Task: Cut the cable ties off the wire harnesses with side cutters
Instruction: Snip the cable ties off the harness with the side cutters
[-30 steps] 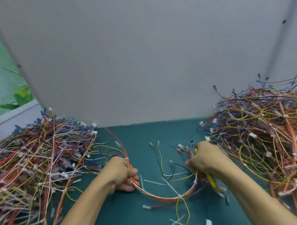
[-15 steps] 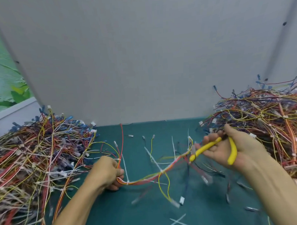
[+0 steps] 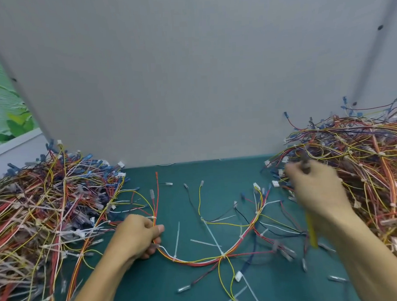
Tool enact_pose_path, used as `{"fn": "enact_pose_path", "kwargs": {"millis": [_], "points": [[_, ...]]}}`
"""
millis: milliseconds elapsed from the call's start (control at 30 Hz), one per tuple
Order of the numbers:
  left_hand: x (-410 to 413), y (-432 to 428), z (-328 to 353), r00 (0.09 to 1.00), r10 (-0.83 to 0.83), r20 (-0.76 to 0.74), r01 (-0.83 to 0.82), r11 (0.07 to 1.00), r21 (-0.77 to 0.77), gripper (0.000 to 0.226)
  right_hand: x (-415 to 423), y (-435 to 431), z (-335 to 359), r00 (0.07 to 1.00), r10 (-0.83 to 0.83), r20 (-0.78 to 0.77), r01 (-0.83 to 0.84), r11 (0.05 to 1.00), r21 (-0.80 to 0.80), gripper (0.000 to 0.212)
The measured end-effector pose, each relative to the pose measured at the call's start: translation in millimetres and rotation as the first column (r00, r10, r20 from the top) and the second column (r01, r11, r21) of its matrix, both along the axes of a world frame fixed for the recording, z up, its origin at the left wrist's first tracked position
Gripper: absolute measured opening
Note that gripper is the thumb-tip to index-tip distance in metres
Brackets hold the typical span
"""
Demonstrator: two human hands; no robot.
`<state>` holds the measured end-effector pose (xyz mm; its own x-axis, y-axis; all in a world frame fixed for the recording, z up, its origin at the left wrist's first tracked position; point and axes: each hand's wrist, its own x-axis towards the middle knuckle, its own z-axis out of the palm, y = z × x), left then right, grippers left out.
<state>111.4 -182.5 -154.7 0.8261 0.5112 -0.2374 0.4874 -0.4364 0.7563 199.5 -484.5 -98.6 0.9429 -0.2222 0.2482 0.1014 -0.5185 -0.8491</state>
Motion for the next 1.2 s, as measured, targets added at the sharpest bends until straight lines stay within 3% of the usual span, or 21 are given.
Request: {"fn": "enact_pose_path", "kwargs": {"millis": [67,133,300,400,700,933,1200], "points": [[1,1,-1,0.999,0.020,0.032,-0.019,1.000,-0.025,0.031,-2,3,-14,0.973,0.046,-0.224,-0.129,0.920,-0.371,0.020],[0,1,-3,0.997,0.046,0.069,-0.040,0.996,-0.081,0.027,-6,13,-30,0.936,0.043,-0.349,-0.207,0.870,-0.448,0.022],[-1,5,-6,0.978,0.143,0.152,-0.081,0.931,-0.355,0.009,-8,27,-53,0.898,0.039,-0.438,-0.243,0.875,-0.419,0.022],[-1,9,-7,0.967,0.184,0.176,-0.090,0.892,-0.443,0.007,-2,33,-56,0.904,0.038,-0.426,-0.239,0.871,-0.429,0.023],[0,16,-9,0.963,0.189,0.195,-0.054,0.837,-0.544,0.010,2,32,-59,0.868,0.067,-0.493,-0.283,0.881,-0.379,0.037],[-2,25,-9,0.968,0.185,0.172,-0.033,0.767,-0.641,0.012,6,18,-55,0.855,0.114,-0.505,-0.306,0.899,-0.314,0.031],[-2,22,-8,0.970,0.186,0.157,-0.050,0.785,-0.617,0.013,7,14,-50,0.841,0.152,-0.520,-0.334,0.901,-0.278,0.023]]}}
